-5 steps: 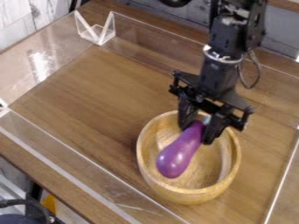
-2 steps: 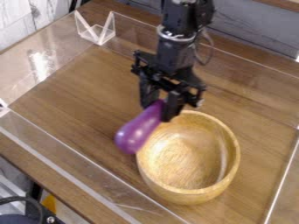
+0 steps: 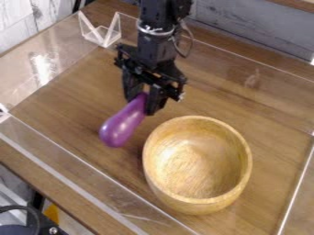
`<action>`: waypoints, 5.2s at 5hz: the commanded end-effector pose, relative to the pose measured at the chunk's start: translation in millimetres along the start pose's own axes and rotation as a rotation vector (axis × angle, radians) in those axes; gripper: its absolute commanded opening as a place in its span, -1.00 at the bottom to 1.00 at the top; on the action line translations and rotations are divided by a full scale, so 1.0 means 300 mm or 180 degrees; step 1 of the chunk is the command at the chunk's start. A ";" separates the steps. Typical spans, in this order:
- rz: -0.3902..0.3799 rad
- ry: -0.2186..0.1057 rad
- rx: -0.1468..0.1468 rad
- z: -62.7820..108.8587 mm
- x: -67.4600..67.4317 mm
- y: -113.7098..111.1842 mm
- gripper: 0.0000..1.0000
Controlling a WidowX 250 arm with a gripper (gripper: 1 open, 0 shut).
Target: Remove the purple eggplant from inside the brown bowl and put it on the table
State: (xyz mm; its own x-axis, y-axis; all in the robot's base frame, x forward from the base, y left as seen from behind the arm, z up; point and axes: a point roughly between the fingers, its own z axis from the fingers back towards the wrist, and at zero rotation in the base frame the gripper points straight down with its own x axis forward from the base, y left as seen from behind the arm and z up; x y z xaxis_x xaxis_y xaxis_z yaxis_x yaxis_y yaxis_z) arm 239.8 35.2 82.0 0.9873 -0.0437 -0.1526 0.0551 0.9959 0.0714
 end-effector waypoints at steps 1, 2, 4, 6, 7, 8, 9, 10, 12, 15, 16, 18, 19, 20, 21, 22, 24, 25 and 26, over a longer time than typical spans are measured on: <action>0.0074 -0.0198 0.0067 0.016 0.017 0.042 -1.00; 0.0117 -0.0228 0.0086 -0.002 0.026 0.064 -1.00; 0.0155 -0.0295 0.0097 -0.035 0.036 0.079 -1.00; 0.0142 -0.0336 0.0110 -0.071 0.038 0.086 -1.00; 0.0113 -0.0358 0.0122 -0.088 0.038 0.089 -1.00; 0.0094 -0.0397 0.0121 -0.095 0.038 0.090 -1.00; 0.0086 -0.0440 0.0108 -0.095 0.039 0.087 -1.00; 0.0085 -0.0484 0.0098 -0.095 0.041 0.087 -1.00; 0.0087 -0.0570 0.0084 -0.090 0.045 0.085 -1.00; 0.0108 -0.0643 0.0062 -0.074 0.048 0.082 1.00; 0.0115 -0.0642 0.0056 -0.057 0.043 0.080 1.00; 0.0135 -0.0678 0.0036 -0.003 0.041 0.083 1.00; 0.0136 -0.0773 0.0024 0.077 0.041 0.082 1.00; 0.0133 -0.0865 0.0016 0.174 0.041 0.069 1.00; 0.0123 -0.0911 0.0021 0.233 0.057 0.032 1.00; 0.0130 -0.0891 0.0000 0.215 0.069 0.015 1.00; 0.0191 -0.0849 -0.0026 0.167 0.086 0.043 1.00; 0.0240 -0.0843 -0.0032 0.148 0.103 0.069 1.00; 0.0271 -0.0845 -0.0044 0.136 0.129 0.081 1.00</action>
State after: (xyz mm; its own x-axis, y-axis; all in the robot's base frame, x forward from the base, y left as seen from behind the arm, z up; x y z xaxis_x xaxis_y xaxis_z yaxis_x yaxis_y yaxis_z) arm 277.5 50.8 103.7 0.9980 0.0217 0.0600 -0.0248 0.9983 0.0520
